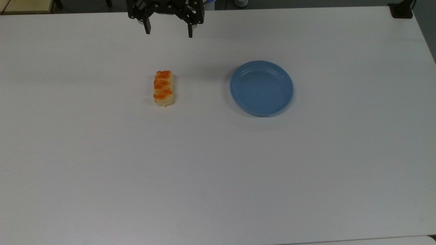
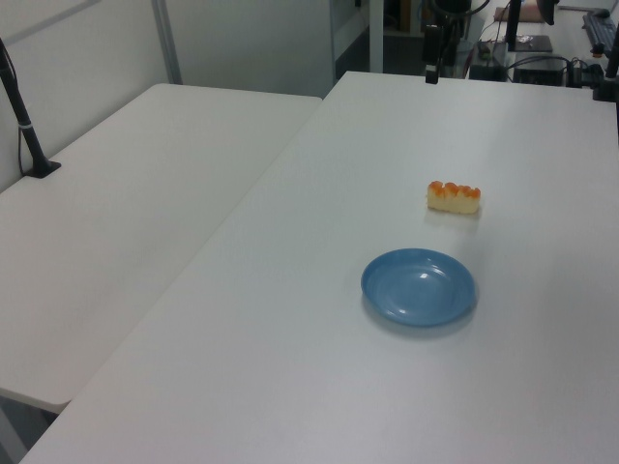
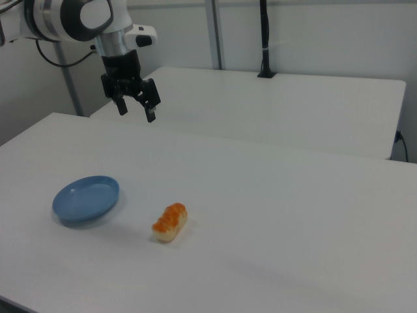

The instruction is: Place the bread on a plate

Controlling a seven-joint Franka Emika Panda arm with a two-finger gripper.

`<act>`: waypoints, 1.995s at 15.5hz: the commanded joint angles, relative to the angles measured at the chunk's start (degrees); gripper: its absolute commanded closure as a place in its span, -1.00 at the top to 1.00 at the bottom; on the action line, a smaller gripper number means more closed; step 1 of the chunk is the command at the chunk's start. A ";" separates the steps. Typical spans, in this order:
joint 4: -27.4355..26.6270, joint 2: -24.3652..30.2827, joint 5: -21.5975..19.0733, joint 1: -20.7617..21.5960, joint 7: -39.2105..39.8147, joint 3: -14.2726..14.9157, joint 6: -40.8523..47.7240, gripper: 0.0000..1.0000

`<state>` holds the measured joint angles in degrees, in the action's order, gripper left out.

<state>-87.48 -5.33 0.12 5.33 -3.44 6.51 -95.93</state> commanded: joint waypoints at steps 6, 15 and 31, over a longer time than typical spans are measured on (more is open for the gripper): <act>-0.67 1.37 -1.00 0.38 1.15 0.52 1.36 1.00; -4.00 1.28 -1.00 0.38 1.15 0.35 0.75 1.00; -23.95 0.40 -0.38 -1.03 13.71 4.83 -18.13 1.00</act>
<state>-106.46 -5.93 0.12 3.83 6.35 9.49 -109.33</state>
